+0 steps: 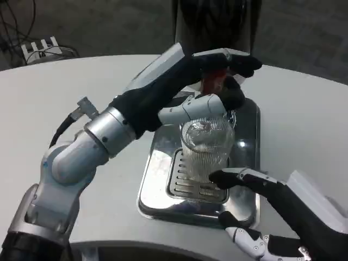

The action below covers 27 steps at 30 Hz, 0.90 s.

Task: Grasp the cup under the faucet to collect the drink, then remove the cup.

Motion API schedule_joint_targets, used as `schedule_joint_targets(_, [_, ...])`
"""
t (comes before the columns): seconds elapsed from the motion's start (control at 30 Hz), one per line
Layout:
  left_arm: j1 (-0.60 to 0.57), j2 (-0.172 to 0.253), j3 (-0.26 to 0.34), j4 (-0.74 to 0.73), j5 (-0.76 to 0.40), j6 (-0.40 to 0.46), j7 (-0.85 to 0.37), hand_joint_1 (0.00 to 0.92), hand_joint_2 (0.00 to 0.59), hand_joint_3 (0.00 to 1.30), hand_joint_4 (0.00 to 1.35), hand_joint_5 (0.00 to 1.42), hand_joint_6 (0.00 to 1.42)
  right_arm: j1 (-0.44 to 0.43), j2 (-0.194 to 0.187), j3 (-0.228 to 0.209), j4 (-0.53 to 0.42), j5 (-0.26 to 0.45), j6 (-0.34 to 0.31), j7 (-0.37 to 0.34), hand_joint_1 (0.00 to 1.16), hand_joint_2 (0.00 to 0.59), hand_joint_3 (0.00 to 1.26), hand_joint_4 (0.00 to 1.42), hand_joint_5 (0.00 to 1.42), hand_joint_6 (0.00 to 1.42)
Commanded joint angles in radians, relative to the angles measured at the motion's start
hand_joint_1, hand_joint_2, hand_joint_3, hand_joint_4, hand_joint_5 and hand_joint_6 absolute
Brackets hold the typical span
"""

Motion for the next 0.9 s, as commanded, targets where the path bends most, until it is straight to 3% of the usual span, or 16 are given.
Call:
schedule_joint_targets(0.03, [-0.004,0.023,-0.021,-0.006,0.05,-0.032,0.008,0.0,0.015,0.34,0.31,0.42,0.45,-0.002,0.0,0.0,0.003,0.006,-0.006,-0.002,0.65,0.475,0.29,0.28,0.17,0.05])
schedule_joint_targets(0.47, [-0.025,0.038,-0.076,0.009,0.125,-0.089,0.027,0.0,0.02,0.34,0.31,0.42,0.45,-0.01,0.001,-0.006,0.01,0.011,-0.004,-0.004,0.65,0.475,0.29,0.28,0.17,0.05])
schedule_joint_targets(0.9, [-0.031,0.085,-0.119,-0.012,0.251,-0.116,0.073,0.0,0.02,0.34,0.31,0.42,0.45,-0.025,-0.001,-0.008,0.023,0.012,-0.004,-0.006,0.65,0.475,0.29,0.28,0.17,0.05])
